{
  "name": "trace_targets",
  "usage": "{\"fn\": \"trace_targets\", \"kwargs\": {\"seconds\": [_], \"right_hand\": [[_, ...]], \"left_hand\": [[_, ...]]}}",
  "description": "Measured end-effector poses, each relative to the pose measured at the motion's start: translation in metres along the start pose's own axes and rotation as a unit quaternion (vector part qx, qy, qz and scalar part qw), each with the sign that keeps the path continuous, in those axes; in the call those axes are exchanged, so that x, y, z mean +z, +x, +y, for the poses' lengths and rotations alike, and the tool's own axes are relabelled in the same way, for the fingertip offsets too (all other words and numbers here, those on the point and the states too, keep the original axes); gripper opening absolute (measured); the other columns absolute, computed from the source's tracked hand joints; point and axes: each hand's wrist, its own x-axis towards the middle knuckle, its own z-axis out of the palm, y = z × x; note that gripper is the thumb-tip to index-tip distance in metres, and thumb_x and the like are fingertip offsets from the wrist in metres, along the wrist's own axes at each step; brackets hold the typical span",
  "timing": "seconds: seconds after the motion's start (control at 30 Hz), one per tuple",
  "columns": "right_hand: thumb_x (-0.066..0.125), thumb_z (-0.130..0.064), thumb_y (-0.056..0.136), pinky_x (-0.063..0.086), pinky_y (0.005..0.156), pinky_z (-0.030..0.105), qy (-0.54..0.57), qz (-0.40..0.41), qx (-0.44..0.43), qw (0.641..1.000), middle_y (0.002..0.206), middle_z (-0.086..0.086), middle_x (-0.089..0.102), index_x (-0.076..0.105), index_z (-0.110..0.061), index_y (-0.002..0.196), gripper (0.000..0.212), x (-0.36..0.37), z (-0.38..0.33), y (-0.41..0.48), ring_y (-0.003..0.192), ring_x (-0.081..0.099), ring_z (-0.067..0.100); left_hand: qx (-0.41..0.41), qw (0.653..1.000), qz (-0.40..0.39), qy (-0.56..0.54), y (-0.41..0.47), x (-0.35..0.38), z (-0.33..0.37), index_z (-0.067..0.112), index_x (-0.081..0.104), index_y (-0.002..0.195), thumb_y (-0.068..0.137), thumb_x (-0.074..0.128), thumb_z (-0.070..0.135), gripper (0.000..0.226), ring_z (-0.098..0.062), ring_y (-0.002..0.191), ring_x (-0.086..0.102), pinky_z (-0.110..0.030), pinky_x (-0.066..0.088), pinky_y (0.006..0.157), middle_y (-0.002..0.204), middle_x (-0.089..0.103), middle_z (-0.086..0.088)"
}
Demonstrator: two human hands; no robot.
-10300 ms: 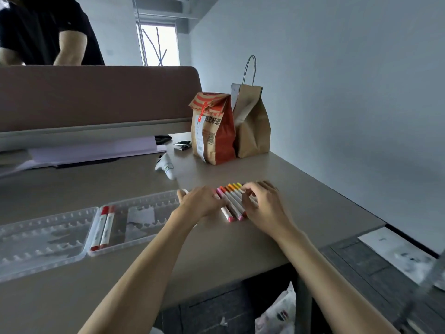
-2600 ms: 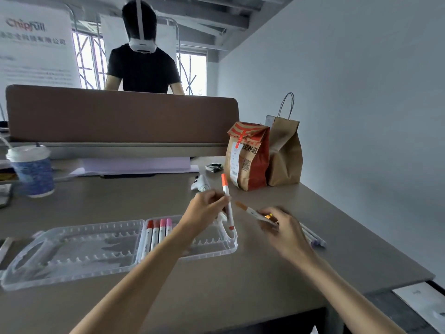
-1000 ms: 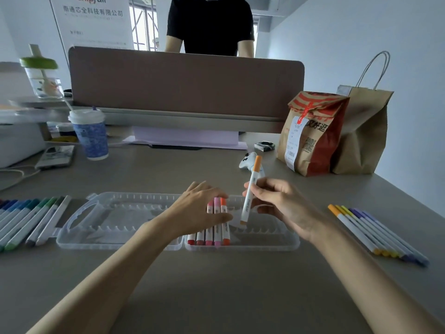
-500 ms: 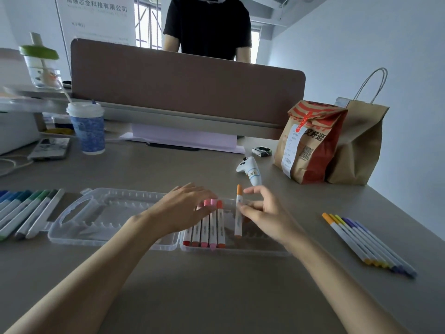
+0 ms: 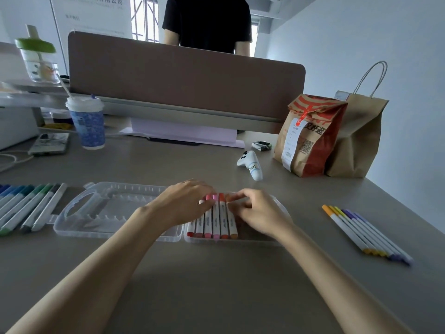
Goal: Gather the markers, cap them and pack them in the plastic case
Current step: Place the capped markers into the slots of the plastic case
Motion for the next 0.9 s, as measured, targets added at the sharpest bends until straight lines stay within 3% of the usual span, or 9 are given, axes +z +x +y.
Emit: {"fn": "trace_targets", "kwargs": {"seconds": [0.07,0.17,0.3,0.5,0.6,0.67,0.73,0.8,0.9], "right_hand": [[0.063,-0.038,0.092,0.047,0.063,0.016,-0.007,0.003,-0.017,1.0,0.085,-0.008,0.074,0.066,-0.026,0.104,0.017,0.002,0.001,0.0,0.073,0.066,0.004],[0.062,-0.039,0.093,0.039,0.052,0.007,-0.046,0.012,-0.033,0.998,0.08,-0.011,0.071,0.067,-0.026,0.106,0.019,0.002,0.001,0.0,0.063,0.057,-0.006],[0.065,-0.036,0.092,0.035,0.046,0.009,-0.048,0.029,-0.061,0.997,0.06,-0.014,0.058,0.069,-0.021,0.108,0.023,0.005,0.003,0.003,0.047,0.051,-0.009],[0.064,-0.036,0.093,0.037,0.052,0.007,-0.054,0.032,-0.077,0.995,0.073,-0.017,0.062,0.069,-0.022,0.112,0.025,0.007,0.005,0.001,0.064,0.055,-0.004],[0.065,-0.035,0.092,0.045,0.068,0.007,-0.029,0.008,-0.083,0.996,0.084,-0.018,0.067,0.068,-0.028,0.112,0.022,-0.005,0.008,-0.002,0.073,0.061,-0.005],[0.067,-0.026,0.091,0.05,0.081,0.019,0.061,0.035,-0.086,0.994,0.091,-0.012,0.071,0.068,-0.025,0.111,0.019,-0.021,0.012,-0.009,0.081,0.064,-0.005],[0.066,-0.018,0.092,0.047,0.077,0.019,0.1,0.087,-0.086,0.987,0.092,-0.002,0.073,0.065,-0.019,0.115,0.024,-0.041,0.019,-0.021,0.077,0.064,-0.002],[0.067,-0.017,0.091,0.047,0.076,0.017,0.079,0.143,-0.083,0.983,0.091,-0.003,0.071,0.059,-0.022,0.124,0.034,-0.061,0.032,-0.037,0.074,0.062,-0.001],[0.065,-0.018,0.092,0.047,0.079,0.02,0.018,0.198,-0.054,0.979,0.089,-0.009,0.066,0.054,-0.024,0.131,0.041,-0.084,0.066,-0.064,0.074,0.059,-0.003]], "left_hand": [[0.002,1.0,0.003,0.002,0.0,0.001,0.0,0.026,0.061,0.123,0.099,0.047,0.034,0.029,-0.001,0.091,0.046,-0.025,0.047,0.083,0.115,0.062,0.01],[0.001,1.0,0.002,0.001,0.0,0.001,0.0,0.025,0.061,0.122,0.099,0.046,0.035,0.029,-0.004,0.096,0.051,-0.029,0.049,0.085,0.113,0.062,0.011],[-0.017,1.0,-0.005,0.003,0.0,0.005,0.003,0.024,0.058,0.126,0.097,0.048,0.042,0.036,-0.014,0.115,0.052,-0.033,0.047,0.093,0.124,0.059,0.007],[-0.037,0.999,-0.012,0.011,-0.002,0.005,0.006,0.022,0.054,0.129,0.096,0.048,0.047,0.041,-0.014,0.12,0.048,-0.033,0.044,0.097,0.129,0.057,0.006],[-0.054,0.998,-0.016,-0.008,-0.004,0.004,0.009,0.023,0.055,0.127,0.096,0.048,0.044,0.038,-0.014,0.118,0.05,-0.035,0.047,0.095,0.127,0.058,0.007],[-0.064,0.998,-0.011,-0.022,-0.006,0.004,0.01,0.022,0.057,0.123,0.097,0.048,0.038,0.032,-0.015,0.115,0.052,-0.034,0.048,0.091,0.122,0.059,0.007],[-0.058,0.998,0.009,-0.026,-0.005,0.004,0.014,0.02,0.063,0.111,0.098,0.047,0.032,0.023,-0.018,0.106,0.056,-0.031,0.048,0.082,0.108,0.062,0.006],[-0.04,0.999,0.022,-0.029,0.0,0.004,0.028,0.021,0.065,0.103,0.097,0.048,0.029,0.02,-0.019,0.1,0.056,-0.03,0.046,0.076,0.098,0.061,0.008],[-0.013,0.998,0.018,-0.057,0.017,0.009,0.07,0.023,0.067,0.103,0.096,0.05,0.03,0.02,-0.018,0.101,0.056,-0.029,0.044,0.078,0.103,0.065,0.007]]}}
